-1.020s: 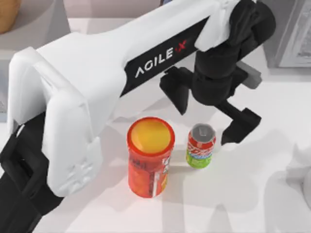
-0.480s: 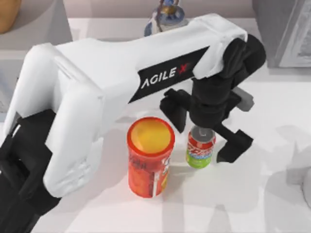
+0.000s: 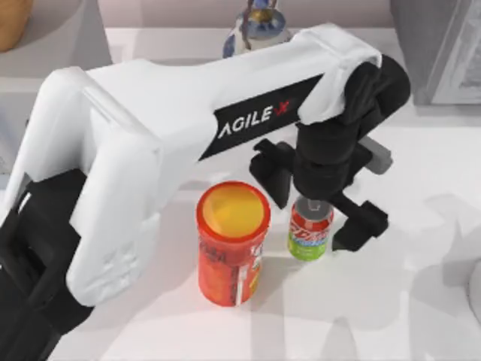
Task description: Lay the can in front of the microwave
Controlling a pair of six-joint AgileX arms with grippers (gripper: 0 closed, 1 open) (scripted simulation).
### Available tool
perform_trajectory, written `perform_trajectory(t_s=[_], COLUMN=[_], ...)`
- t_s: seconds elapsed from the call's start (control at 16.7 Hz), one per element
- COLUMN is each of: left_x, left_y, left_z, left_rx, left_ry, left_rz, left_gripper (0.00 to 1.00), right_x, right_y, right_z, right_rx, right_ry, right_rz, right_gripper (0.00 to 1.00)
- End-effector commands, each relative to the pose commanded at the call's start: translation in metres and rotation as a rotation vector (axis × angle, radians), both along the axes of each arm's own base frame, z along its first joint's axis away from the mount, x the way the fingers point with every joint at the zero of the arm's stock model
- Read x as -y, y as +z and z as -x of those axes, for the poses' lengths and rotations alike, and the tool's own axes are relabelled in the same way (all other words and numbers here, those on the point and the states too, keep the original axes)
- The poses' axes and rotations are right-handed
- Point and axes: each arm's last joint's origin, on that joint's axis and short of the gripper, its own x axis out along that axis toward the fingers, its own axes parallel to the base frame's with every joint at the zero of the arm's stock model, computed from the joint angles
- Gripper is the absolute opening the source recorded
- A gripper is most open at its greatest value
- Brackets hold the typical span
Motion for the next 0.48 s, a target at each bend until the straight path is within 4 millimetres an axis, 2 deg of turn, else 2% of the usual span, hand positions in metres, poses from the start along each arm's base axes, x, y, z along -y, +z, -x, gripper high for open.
perform_trajectory(t_s=[0.48], left_x=[0.0], left_y=[0.0], left_z=[0.0], left_rx=[0.0], left_ry=[0.0], left_rz=[0.0], left_gripper=[0.17], right_x=[0.0], right_y=[0.0], right_z=[0.0], right_rx=[0.0], right_ry=[0.0], right_rz=[0.0], right_gripper=[1.0])
